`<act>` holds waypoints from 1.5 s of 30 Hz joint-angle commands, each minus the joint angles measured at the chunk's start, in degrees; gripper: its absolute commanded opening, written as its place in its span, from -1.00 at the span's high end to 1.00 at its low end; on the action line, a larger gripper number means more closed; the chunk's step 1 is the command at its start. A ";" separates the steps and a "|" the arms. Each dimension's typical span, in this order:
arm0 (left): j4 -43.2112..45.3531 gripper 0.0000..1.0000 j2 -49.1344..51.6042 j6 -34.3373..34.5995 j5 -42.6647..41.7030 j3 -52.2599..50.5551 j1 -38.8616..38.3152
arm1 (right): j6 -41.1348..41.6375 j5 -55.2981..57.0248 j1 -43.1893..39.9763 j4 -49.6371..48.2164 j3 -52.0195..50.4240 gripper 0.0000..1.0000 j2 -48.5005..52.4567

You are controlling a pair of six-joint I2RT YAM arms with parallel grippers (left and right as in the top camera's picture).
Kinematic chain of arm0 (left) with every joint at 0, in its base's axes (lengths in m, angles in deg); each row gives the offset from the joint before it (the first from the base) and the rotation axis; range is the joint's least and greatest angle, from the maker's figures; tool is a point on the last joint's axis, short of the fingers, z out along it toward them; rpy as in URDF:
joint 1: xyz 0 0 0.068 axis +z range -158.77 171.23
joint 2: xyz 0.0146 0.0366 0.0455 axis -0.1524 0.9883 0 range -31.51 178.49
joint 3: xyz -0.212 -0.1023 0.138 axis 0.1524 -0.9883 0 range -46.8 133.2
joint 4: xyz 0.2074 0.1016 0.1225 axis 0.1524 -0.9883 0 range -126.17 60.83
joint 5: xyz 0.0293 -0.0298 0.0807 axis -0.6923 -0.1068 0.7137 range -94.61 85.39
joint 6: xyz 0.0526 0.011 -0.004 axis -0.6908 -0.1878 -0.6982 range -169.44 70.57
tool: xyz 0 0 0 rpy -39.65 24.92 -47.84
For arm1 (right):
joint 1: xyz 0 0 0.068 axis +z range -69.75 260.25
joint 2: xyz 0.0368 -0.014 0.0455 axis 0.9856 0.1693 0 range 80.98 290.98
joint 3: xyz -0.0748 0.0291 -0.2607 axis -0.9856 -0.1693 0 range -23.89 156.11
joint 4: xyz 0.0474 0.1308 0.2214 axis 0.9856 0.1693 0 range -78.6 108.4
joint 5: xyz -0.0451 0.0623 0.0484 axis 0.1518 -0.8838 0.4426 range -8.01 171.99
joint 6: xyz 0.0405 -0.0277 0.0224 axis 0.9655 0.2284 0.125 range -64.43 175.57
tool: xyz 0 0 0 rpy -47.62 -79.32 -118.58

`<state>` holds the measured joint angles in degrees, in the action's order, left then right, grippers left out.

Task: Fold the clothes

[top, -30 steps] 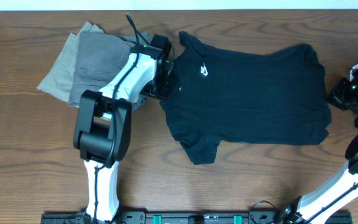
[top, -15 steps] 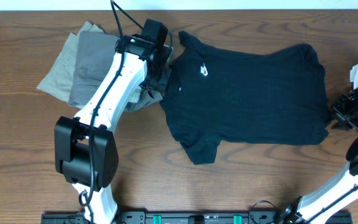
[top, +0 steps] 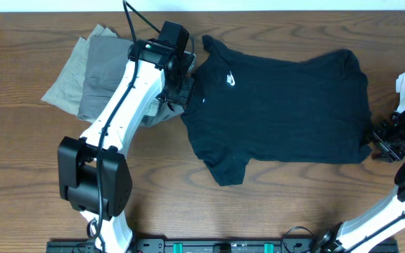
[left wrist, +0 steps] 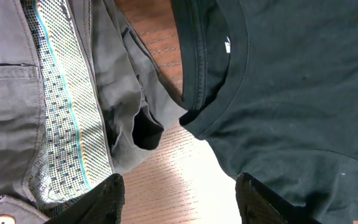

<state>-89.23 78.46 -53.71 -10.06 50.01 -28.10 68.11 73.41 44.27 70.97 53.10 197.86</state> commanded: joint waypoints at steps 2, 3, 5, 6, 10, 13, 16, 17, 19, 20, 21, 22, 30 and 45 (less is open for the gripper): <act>-0.52 -0.20 -1.44 0.28 -0.09 0.79 0.02 | 0.22 -1.97 -0.37 0.22 -0.92 0.97 -0.81; -0.59 -0.19 -1.44 0.28 -0.11 0.79 0.02 | 0.22 -1.95 -0.70 1.18 -0.50 0.97 -1.33; -0.83 -0.19 -1.44 0.31 -0.11 0.79 0.02 | 0.07 -1.22 -1.60 3.30 0.83 0.97 -3.28; -0.96 -0.19 -1.44 0.31 -0.11 0.79 0.02 | 0.07 -0.66 -2.08 4.55 1.68 0.97 -4.79; -0.98 -0.20 -1.44 0.31 -0.11 0.79 0.02 | 0.04 -0.44 -3.30 8.00 3.91 0.97 -12.48; -1.14 -0.20 -1.44 0.31 -0.11 0.79 0.02 | 0.07 0.55 -3.37 8.28 3.96 0.81 -19.10; -2.19 -0.20 -1.44 0.31 -0.15 0.79 -0.02 | 0.09 2.40 -3.19 8.17 3.96 0.63 -23.54; -2.91 -0.20 -1.44 0.31 -0.15 0.79 -0.04 | 0.13 2.36 -3.15 8.17 3.93 0.63 -24.79; -3.58 -0.20 -1.44 0.31 -0.15 0.79 -0.04 | 0.31 2.36 -3.08 8.15 3.93 0.91 -25.51; -3.91 -0.20 -1.44 0.31 -0.15 0.79 -0.04 | 0.31 2.36 -3.04 8.17 3.93 0.97 -25.51; -4.22 -0.20 -1.44 0.31 -0.15 0.79 -0.04 | 0.31 2.34 -3.04 8.17 3.85 0.97 -25.46; -4.52 -0.20 -1.44 0.33 -0.17 0.79 -0.04 | 0.33 2.34 -2.97 8.24 3.65 0.97 -25.35; -6.84 -0.20 -1.44 0.33 -0.26 0.79 -0.04 | 1.66 2.36 -3.02 3.85 -3.32 0.34 -24.85; -12.76 -0.20 -1.44 0.33 -6.16 0.76 -0.15 | 11.32 6.12 -4.55 -13.88 -23.19 0.02 -24.83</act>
<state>-101.38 78.42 -53.69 -15.22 50.01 -28.12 75.47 76.78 40.18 58.45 32.43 172.97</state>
